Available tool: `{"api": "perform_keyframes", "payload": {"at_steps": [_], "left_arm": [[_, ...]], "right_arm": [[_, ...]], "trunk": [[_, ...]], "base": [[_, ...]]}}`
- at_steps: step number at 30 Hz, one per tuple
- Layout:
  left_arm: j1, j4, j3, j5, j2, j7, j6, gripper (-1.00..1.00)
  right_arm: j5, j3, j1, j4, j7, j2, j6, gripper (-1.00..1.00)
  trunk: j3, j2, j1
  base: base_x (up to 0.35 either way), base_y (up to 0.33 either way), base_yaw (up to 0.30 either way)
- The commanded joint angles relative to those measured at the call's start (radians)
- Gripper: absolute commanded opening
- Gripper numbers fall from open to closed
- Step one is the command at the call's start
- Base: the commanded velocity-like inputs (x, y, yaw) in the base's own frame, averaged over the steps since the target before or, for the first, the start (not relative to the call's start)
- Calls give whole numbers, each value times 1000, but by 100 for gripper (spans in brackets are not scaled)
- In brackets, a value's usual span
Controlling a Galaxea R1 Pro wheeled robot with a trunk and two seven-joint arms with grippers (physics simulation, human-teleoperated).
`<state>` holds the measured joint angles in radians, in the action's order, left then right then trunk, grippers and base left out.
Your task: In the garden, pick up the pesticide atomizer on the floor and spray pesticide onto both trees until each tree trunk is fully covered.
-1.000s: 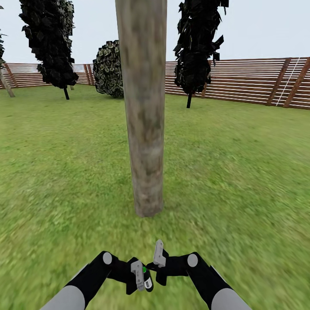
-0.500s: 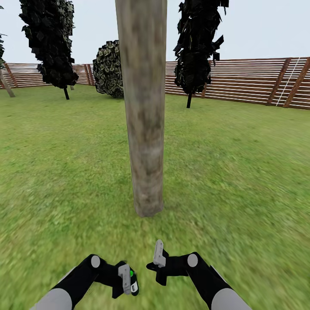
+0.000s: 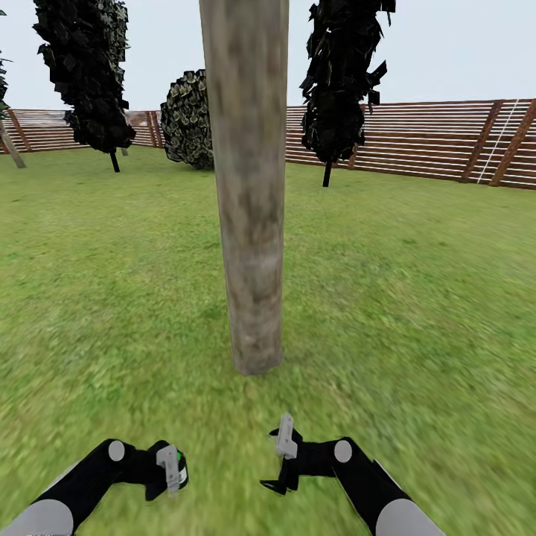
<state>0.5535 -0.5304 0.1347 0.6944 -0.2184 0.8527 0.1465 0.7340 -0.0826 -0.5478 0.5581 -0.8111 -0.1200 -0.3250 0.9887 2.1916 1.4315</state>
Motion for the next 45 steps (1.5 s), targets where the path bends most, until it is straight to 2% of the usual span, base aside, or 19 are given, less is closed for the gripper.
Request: {"api": "perform_keyframes", "payload": {"at_steps": [1,2,3,5,7,8,9,11,13,15,19,20,21,25,28,29,32,33,45], "left_arm": [[0,1,-31,3,-1,-50,10,-100],[0,7,-70,-3,0,-99,9,-100],[0,34,-151,-9,6,-189,7,-100],[0,64,-208,-14,14,-256,6,-100],[-1,100,-279,-28,35,-349,6,-100],[-1,114,-311,-39,48,-390,6,-100],[-1,133,-351,-58,69,-447,5,-100],[0,152,-384,-76,99,-507,-3,-100],[0,160,-397,-84,121,-538,-33,-100],[3,154,-405,-102,172,-574,-178,-100],[9,102,-407,-118,217,-586,-329,-100],[10,83,-407,-119,223,-586,-345,-100],[11,52,-405,-120,246,-587,-364,-100],[15,-18,-400,-121,280,-586,-406,-100],[17,-118,-398,-124,308,-585,-500,-100],[17,-158,-397,-125,328,-586,-529,-100],[18,-207,-395,-127,355,-587,-560,-100],[14,-224,-405,-168,356,-587,-568,-100],[3,-270,-406,-171,357,-587,-568,-100]], "right_arm": [[8,1,1,-3,34,21,-6,100],[5,1,3,-10,74,43,-6,100],[-6,4,5,-46,172,82,-6,100],[-28,14,6,-90,253,102,-6,100],[-81,51,6,-172,374,117,-8,100],[-108,71,6,-212,439,121,-8,100],[-145,101,6,-266,544,125,-9,100],[-187,138,6,-321,692,127,-9,100],[-216,161,6,-347,797,128,-10,100],[-264,182,7,-371,925,129,-14,100],[-337,189,8,-379,967,136,-22,100],[-360,189,8,-379,970,140,-24,100],[-408,190,8,-380,973,149,-26,100],[-473,190,16,-380,975,175,-38,100],[-490,189,43,-381,977,187,-91,100],[-492,189,54,-381,978,188,-105,100],[-495,188,74,-382,978,189,-115,100],[-496,190,104,-405,991,184,-140,100],[-496,190,104,-406,991,184,-140,100]], "trunk": [[1,0,0],[1,0,0],[1,0,0],[1,0,0],[1,0,0],[1,0,0],[1,0,0],[1,0,0],[1,0,0],[1,0,0],[1,0,0],[1,0,0],[1,0,0],[1,0,0],[1,0,0],[1,0,0],[1,0,0],[1,0,0],[1,0,0]], "base": [[0,0,0],[0,0,0],[0,0,0],[0,0,0],[0,0,0],[0,0,0],[0,0,0],[0,0,0],[0,0,0],[0,0,0],[0,0,0],[0,0,0],[0,0,0],[54,0,0],[264,0,0],[318,-28,0],[314,-81,0],[182,-219,0],[76,-89,-36]]}}
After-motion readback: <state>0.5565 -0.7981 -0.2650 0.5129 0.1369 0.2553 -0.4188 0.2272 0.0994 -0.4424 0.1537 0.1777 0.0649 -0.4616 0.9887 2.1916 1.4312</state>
